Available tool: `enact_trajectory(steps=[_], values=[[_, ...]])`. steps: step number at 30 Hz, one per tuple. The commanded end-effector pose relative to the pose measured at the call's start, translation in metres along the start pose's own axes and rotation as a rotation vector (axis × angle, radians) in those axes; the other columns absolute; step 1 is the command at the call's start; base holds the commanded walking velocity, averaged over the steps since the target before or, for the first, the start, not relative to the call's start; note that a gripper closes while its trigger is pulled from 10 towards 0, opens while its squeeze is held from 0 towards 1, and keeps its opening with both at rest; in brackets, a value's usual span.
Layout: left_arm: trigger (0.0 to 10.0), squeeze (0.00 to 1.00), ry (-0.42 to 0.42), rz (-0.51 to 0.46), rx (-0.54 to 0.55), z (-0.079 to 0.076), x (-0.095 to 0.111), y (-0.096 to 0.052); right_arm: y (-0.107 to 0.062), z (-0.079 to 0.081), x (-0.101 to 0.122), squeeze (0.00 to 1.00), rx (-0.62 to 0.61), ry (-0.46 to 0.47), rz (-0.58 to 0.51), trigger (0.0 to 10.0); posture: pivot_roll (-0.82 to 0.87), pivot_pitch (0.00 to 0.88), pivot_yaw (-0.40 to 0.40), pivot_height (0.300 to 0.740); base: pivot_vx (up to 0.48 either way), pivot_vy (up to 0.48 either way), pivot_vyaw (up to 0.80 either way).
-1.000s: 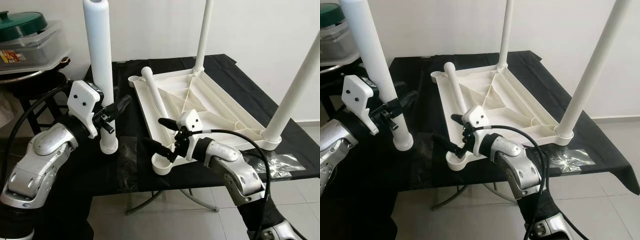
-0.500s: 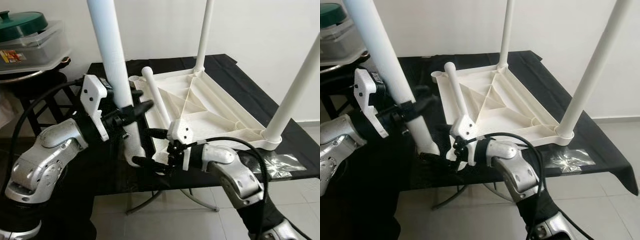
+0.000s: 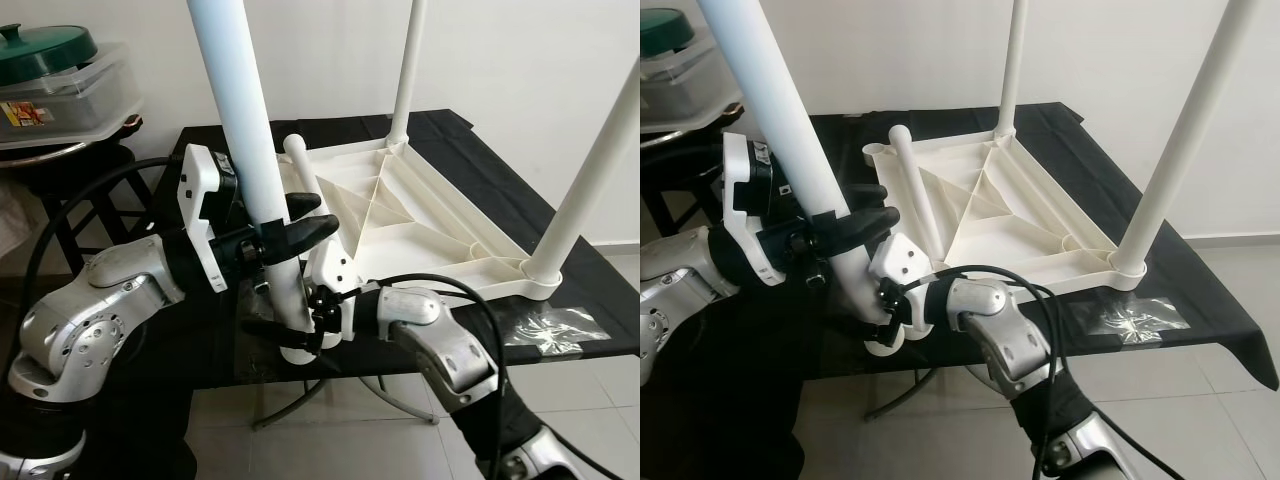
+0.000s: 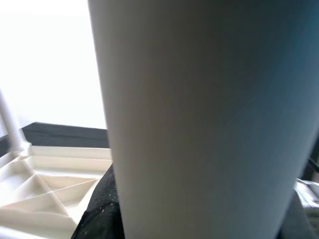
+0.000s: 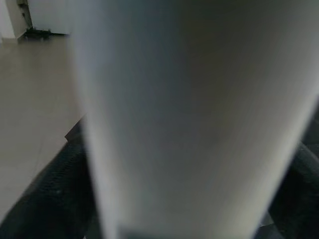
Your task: Building children table
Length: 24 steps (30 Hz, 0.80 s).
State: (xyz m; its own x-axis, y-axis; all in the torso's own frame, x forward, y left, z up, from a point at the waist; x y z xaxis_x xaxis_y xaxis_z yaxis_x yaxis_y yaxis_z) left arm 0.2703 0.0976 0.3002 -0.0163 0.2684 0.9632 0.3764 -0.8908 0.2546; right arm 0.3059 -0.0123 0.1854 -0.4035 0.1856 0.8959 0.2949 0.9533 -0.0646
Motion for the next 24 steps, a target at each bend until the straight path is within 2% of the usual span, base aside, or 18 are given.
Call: enact_trajectory(steps=[1, 7, 24], values=[[0.0, 0.00, 0.006, -0.017, -0.046, -0.0084, 0.0059, 0.0046, 0.0076, 0.0069, 0.0012, 0.00, 0.021, 0.023, -0.009, 0.1, 0.00, 0.025, -0.002, 0.740, 0.000, 0.000, 0.00], [0.0, 0.00, -0.004, -0.037, -0.063, -0.0113, 0.0091, 0.0083, 0.0141, 0.0105, 0.0047, 0.00, 0.010, 0.067, -0.041, 0.0, 0.00, 0.023, 0.001, 0.740, 0.000, 0.000, 0.00], [0.0, 0.00, 0.008, -0.030, -0.072, -0.0136, 0.0059, 0.0083, 0.0141, 0.0144, 0.0014, 0.00, 0.020, 0.064, -0.026, 0.0, -0.02, 0.012, -0.005, 0.740, 0.000, 0.000, 0.00]])
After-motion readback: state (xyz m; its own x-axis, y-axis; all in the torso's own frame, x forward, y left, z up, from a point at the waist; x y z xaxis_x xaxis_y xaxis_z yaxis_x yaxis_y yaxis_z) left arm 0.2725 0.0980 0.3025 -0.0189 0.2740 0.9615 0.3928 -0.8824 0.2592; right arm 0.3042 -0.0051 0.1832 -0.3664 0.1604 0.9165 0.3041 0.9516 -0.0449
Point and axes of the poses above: a point about 5 cm out from each wrist's last joint towards the gripper, its own y axis pointing out of the wrist towards the gripper, its own x axis along the axis of the wrist's last joint, z = x × y, the point moved 3 cm from there along y, pointing out of the wrist towards the gripper, and after that the axes turned 14 degrees about -y, right-handed, at the moved point
